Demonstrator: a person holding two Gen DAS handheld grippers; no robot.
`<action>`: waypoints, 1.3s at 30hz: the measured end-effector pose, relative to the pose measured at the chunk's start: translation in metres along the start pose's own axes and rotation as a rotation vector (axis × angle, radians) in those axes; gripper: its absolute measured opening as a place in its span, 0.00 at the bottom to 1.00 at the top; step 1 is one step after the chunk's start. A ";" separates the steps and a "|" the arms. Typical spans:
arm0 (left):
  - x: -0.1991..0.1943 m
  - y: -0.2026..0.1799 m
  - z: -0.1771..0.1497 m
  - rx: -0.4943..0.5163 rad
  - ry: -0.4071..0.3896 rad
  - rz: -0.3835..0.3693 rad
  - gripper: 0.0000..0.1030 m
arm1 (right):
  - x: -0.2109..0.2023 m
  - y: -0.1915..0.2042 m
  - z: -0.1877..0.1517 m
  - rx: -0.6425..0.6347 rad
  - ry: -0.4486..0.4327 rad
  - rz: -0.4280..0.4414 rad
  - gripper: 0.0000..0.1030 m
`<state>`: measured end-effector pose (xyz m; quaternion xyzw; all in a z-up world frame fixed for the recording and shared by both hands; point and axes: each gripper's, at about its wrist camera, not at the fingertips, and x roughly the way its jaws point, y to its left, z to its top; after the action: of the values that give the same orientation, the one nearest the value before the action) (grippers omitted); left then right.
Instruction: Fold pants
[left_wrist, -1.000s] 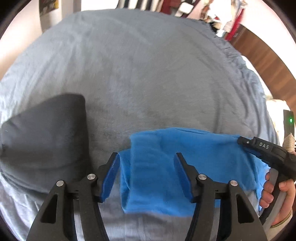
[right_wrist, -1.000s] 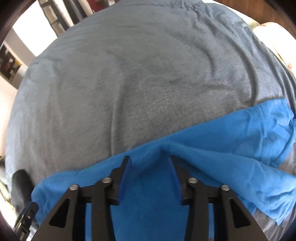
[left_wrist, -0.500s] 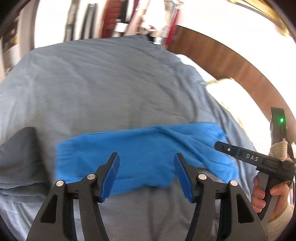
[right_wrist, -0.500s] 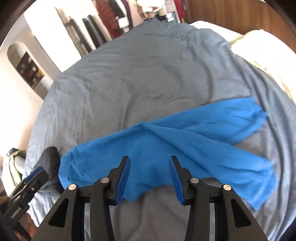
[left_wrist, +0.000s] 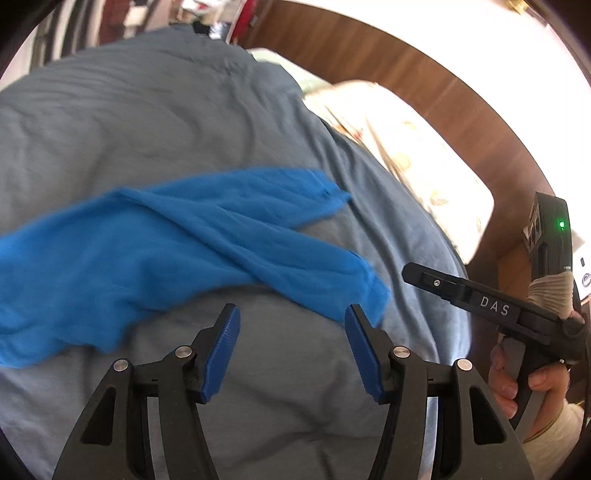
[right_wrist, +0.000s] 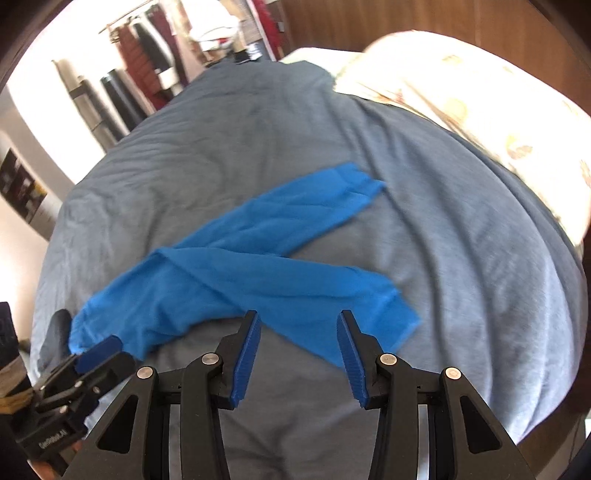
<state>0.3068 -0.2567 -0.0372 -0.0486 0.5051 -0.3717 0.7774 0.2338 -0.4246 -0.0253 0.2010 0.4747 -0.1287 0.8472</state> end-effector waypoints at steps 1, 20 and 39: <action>0.011 -0.006 -0.001 -0.006 0.018 -0.014 0.54 | 0.001 -0.011 -0.003 0.011 0.001 -0.002 0.42; 0.141 -0.055 -0.035 -0.146 0.230 -0.123 0.36 | 0.060 -0.111 -0.025 0.081 0.065 0.049 0.28; 0.146 -0.058 -0.019 -0.151 0.199 -0.108 0.10 | 0.092 -0.130 -0.017 0.142 0.080 0.137 0.06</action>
<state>0.2916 -0.3846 -0.1296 -0.0969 0.6029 -0.3772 0.6963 0.2153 -0.5342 -0.1400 0.2973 0.4832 -0.0956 0.8179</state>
